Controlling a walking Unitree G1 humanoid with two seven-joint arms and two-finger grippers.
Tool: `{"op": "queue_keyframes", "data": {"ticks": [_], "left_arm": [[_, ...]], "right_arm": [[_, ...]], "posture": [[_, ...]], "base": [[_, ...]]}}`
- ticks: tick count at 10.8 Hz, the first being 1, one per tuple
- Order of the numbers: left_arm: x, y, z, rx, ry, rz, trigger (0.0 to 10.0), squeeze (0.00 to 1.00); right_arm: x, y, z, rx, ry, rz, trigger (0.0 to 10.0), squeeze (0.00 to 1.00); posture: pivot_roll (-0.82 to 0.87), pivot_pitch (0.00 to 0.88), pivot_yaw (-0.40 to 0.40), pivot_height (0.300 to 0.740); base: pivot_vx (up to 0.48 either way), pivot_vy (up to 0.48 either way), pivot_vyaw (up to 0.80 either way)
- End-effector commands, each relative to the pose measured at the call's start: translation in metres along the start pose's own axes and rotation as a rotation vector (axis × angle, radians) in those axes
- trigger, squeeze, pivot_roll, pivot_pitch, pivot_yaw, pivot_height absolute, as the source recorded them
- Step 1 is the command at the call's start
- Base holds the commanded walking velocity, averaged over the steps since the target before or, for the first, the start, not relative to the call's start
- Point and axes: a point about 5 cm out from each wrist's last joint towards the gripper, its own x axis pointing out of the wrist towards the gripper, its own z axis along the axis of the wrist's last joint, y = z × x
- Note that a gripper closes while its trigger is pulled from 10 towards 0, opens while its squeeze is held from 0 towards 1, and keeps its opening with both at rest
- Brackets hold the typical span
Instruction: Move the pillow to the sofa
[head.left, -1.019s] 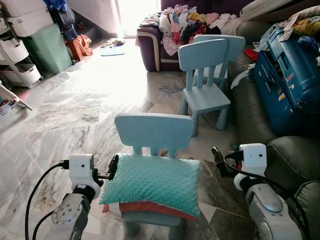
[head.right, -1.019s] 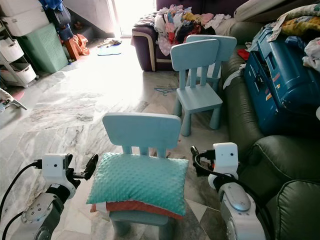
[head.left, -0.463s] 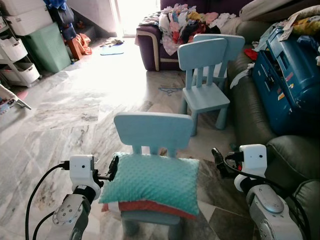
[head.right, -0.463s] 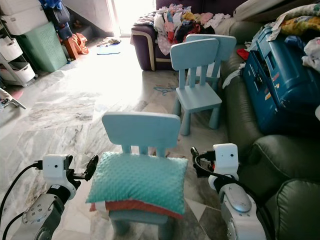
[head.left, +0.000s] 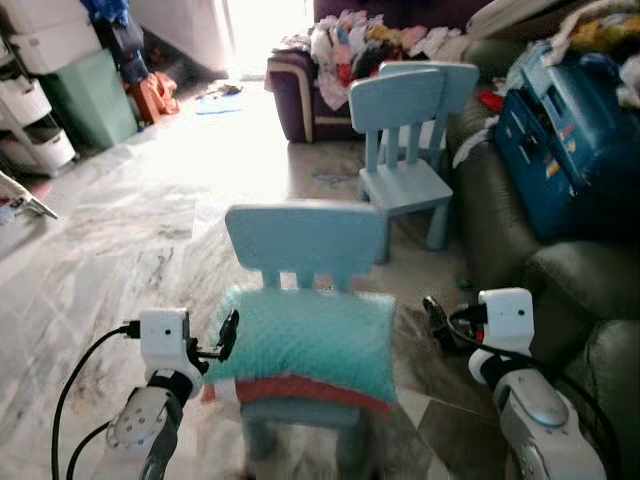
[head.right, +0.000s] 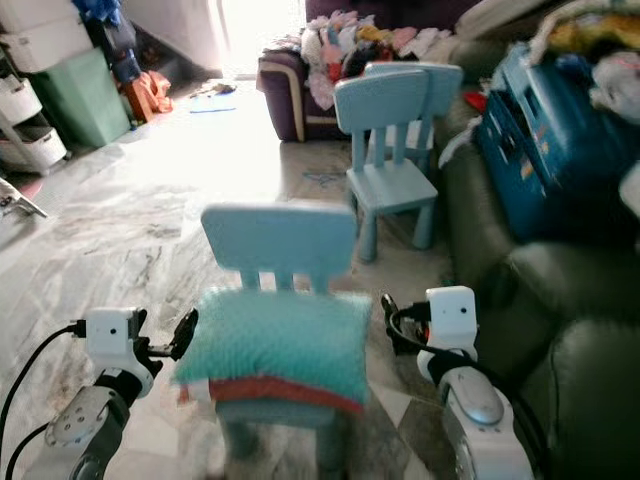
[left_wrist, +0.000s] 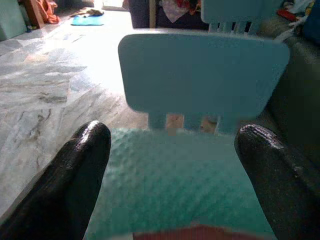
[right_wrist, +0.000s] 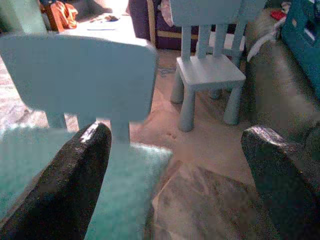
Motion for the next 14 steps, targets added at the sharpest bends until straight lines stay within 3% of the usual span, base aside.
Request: {"op": "queue_keyframes", "data": {"ticks": [1,9,11,14], "left_arm": [[-0.001,0.002,0.0,0.01,0.005,0.006,10.0,0.0],[-0.003,0.004,0.0,0.011,0.014,0.016,10.0,0.0],[-0.004,0.007,-0.001,0.021,0.019,0.05,10.0,0.0],[-0.005,0.02,0.002,0.036,0.004,0.141,10.0,0.0]], "right_arm": [[-0.001,0.004,0.003,-0.001,-0.009,0.019,10.0,0.0],[0.002,0.008,0.0,0.001,-0.004,0.036,10.0,0.0],[0.002,0.009,-0.001,0.001,-0.005,0.044,10.0,0.0],[0.003,0.012,-0.001,-0.007,-0.002,0.065,10.0,0.0]], "posture": [[-0.24,0.045,0.072,0.6],[-0.22,0.048,0.073,0.46],[-0.22,0.048,0.073,0.46],[-0.22,0.05,0.068,0.405]], "base": [[0.0,0.0,0.0],[0.0,0.0,0.0],[0.0,0.0,0.0],[0.0,0.0,0.0]]}}
